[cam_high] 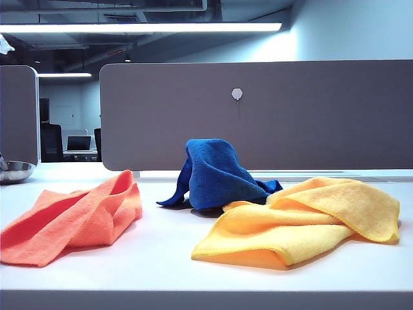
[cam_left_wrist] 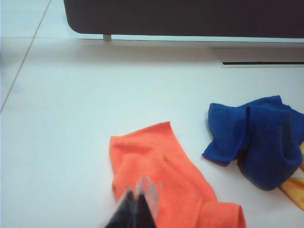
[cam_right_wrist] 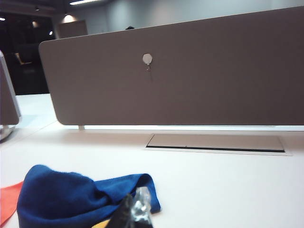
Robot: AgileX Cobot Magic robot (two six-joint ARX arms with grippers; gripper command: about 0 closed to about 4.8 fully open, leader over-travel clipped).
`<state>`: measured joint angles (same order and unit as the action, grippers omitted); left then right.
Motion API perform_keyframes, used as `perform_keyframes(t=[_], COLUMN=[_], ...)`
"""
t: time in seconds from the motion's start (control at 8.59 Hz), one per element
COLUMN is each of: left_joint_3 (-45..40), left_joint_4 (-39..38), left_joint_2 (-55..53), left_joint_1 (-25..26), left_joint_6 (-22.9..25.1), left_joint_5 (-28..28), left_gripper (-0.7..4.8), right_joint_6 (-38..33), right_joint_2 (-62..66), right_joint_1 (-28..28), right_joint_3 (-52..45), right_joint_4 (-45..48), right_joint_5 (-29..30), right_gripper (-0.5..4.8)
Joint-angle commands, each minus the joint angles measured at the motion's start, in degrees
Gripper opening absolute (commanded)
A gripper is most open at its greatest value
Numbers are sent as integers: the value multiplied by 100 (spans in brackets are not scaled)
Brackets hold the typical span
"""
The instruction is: Pick up a rag that is the same color as the top surface of the Rubik's Cube and cover the cube with it.
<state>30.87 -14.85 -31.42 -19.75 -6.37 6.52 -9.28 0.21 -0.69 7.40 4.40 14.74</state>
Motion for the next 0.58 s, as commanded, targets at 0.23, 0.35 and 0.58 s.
perform_keyframes(t=[0.23,0.35,0.58], left_joint_3=[-492,-741,-1073], left_joint_4=[68,35,39], left_joint_2=[730,942,955], left_joint_1=[4,4,2], left_joint_6=[-118,-118,-120], left_joint_5=[35,28,-13], left_gripper=[-6,-6,-6], right_joint_6=[284,752,1128], right_joint_2=[-7,-7,-7], right_joint_1=[807,997,962], right_joint_3=[-546,-595,-597], right_joint_4=[505,568,535], right_joint_5=[-938,-1213,-1453], right_gripper=[-2,-1,-1])
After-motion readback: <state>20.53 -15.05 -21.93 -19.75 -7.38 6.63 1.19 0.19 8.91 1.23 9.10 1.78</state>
